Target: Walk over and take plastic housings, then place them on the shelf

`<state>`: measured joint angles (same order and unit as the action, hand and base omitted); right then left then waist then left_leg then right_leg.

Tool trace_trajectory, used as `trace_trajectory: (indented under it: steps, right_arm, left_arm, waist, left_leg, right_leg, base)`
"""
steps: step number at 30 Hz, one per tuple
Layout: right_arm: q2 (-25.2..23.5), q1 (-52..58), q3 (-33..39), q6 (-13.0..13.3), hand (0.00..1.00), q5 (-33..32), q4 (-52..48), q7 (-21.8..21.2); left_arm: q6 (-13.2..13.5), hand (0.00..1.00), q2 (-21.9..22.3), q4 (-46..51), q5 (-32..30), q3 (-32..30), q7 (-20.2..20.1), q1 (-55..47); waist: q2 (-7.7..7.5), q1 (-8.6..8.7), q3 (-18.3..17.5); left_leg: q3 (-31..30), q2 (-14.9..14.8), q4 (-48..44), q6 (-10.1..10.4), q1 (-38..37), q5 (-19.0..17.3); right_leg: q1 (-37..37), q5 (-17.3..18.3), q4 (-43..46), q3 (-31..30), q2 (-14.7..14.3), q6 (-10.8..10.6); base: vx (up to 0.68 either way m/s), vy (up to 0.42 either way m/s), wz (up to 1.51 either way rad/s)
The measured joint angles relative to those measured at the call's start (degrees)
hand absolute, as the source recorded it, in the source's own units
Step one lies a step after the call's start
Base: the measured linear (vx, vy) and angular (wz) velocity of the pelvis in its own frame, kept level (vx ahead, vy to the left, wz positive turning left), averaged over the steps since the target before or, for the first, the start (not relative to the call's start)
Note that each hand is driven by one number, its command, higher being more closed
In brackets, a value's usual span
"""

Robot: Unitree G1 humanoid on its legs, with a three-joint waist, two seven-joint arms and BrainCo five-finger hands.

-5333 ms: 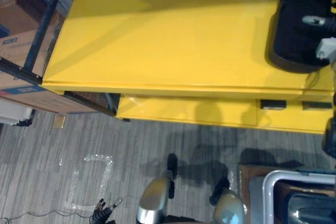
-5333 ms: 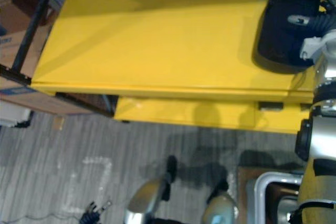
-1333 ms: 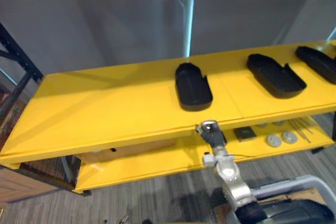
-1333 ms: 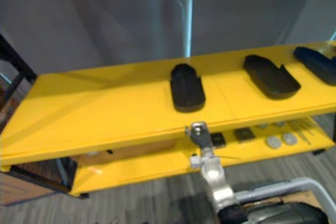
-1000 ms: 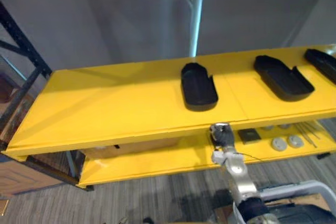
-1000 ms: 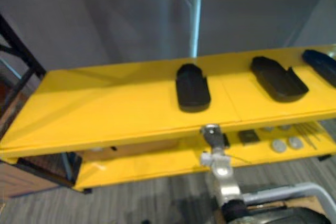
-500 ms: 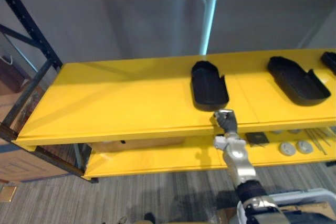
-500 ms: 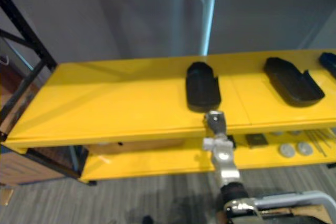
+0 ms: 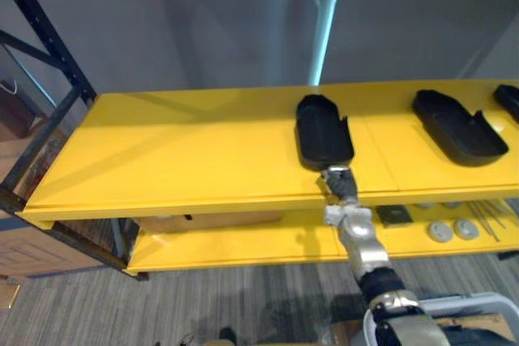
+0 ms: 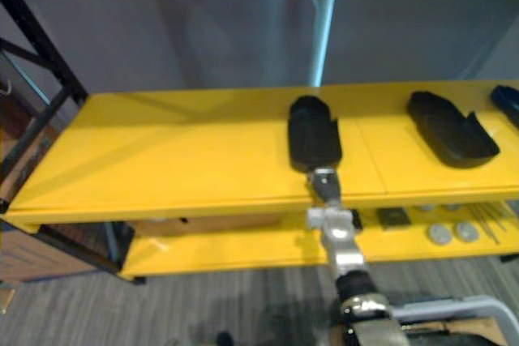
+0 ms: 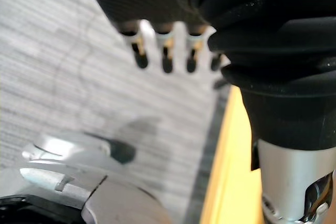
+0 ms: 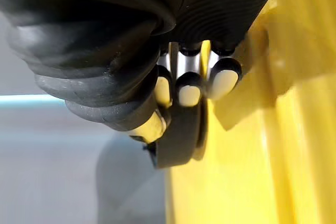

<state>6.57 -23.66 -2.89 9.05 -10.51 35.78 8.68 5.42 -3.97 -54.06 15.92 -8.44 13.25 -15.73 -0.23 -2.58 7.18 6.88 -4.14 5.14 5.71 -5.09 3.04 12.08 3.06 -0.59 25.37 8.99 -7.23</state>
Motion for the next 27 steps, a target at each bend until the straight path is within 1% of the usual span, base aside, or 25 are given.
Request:
trace_trajectory:
  steps: [5, 8, 12, 23, 27]
  right_arm:
    - [0.1, -3.2, 0.3, -0.1, 1.0, 0.0, 2.9, 0.0]
    - [0.6, -5.1, 1.8, -0.2, 1.0, 0.0, 3.9, 0.0]
    - [1.5, -7.1, 2.6, -0.3, 1.0, -0.1, 5.5, 0.0]
    - [1.9, -9.3, 2.7, -0.3, 1.0, -0.5, 9.3, 0.1]
    - [2.0, -10.0, 2.8, -0.1, 1.0, -0.5, 9.8, 0.3]
  left_arm:
    - [0.0, 0.0, 0.0, 0.1, 0.0, 0.0, -0.1, 0.0]
    - [-0.1, 0.0, 0.2, 0.9, 0.0, 0.0, -0.5, 0.0]
    - [-0.2, 0.0, 0.2, 1.2, 0.0, -0.3, -0.9, -0.1]
    - [0.0, 0.0, 0.2, 1.1, 0.0, -0.6, -1.1, 0.0]
    - [0.0, 0.0, 0.2, 1.1, 0.0, -1.9, -1.1, 0.2]
  waist:
    - [0.16, -0.42, 0.5]
    - [0.42, -0.46, 1.8]
    - [0.63, -1.38, 2.6]
    - [0.49, -1.45, 2.6]
    - [-0.18, -1.44, 3.4]
  left_leg:
    - [-0.5, 0.3, 0.0, -0.1, 0.1, 0.1]
    - [-1.4, 0.8, 0.0, -0.3, 0.1, 0.3]
    - [-1.7, 1.5, 0.0, -0.5, 0.2, 0.4]
    - [-3.2, 2.2, 0.0, -0.9, 0.2, 0.7]
    - [-3.1, 2.2, 0.1, -0.9, 0.2, 0.7]
  right_leg:
    - [0.2, 0.0, -0.1, 0.6, 0.2, 0.0]
    - [0.8, -0.1, -0.2, 1.5, 0.5, -0.2]
    - [1.0, -0.3, -0.2, 1.9, 1.2, -0.5]
    - [1.9, -0.2, -0.1, 3.6, 1.7, -0.7]
    - [1.9, -0.2, -0.2, 3.7, 1.7, -0.8]
  base:
    - [0.0, -0.003, 0.06]
    - [-0.01, 0.002, 0.14]
    - [-0.02, 0.019, 0.06]
    - [-0.01, 0.001, 0.07]
    - [0.0, 0.0, 0.01]
